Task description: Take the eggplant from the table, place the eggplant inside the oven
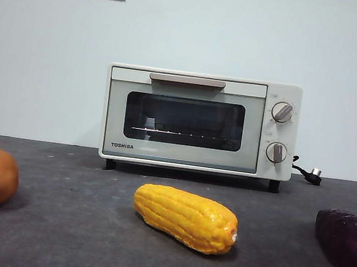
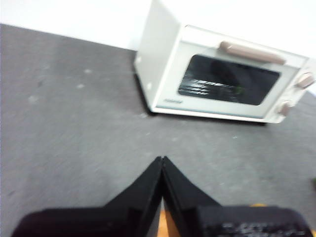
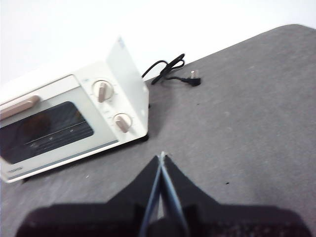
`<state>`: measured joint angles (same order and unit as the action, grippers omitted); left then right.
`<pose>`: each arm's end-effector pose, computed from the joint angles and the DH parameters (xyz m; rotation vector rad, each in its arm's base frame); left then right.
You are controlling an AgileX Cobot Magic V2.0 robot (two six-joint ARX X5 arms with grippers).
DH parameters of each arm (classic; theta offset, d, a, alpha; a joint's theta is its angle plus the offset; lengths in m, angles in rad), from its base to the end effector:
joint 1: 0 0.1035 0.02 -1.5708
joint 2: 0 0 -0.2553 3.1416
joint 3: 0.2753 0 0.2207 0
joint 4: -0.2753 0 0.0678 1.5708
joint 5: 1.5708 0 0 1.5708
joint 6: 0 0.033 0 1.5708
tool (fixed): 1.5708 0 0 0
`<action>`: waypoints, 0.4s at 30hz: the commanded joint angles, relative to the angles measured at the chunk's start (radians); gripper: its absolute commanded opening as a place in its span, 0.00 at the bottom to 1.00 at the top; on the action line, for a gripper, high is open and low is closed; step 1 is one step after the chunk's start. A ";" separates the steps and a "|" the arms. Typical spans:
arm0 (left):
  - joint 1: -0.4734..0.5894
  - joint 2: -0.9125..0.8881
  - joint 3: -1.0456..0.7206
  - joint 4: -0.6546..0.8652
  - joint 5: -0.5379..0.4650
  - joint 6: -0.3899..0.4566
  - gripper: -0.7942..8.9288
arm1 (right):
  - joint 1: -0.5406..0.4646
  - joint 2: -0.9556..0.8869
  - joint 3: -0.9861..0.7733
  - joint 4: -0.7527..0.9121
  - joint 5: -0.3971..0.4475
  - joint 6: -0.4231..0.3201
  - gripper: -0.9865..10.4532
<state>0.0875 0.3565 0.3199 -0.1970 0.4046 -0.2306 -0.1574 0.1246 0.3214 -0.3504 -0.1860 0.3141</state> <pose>0.0915 -0.0050 0.2221 -0.2848 0.2632 -0.2883 0.0625 -0.0037 0.2203 0.3397 0.1547 0.0045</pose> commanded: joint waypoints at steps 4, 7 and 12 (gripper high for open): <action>-0.039 0.117 0.119 0.002 0.067 -0.002 0.08 | 0.008 0.144 0.162 -0.080 -0.035 -0.037 0.08; -0.061 0.183 0.181 0.000 0.113 -0.002 0.08 | 0.019 0.227 0.258 -0.115 -0.032 -0.064 0.08; -0.102 0.282 0.283 -0.046 0.154 0.003 0.08 | 0.020 0.364 0.417 -0.182 -0.048 -0.093 0.08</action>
<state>-0.0086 0.6270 0.5911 -0.2413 0.5507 -0.2302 -0.1394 0.4694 0.7151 -0.5262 -0.2268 0.2512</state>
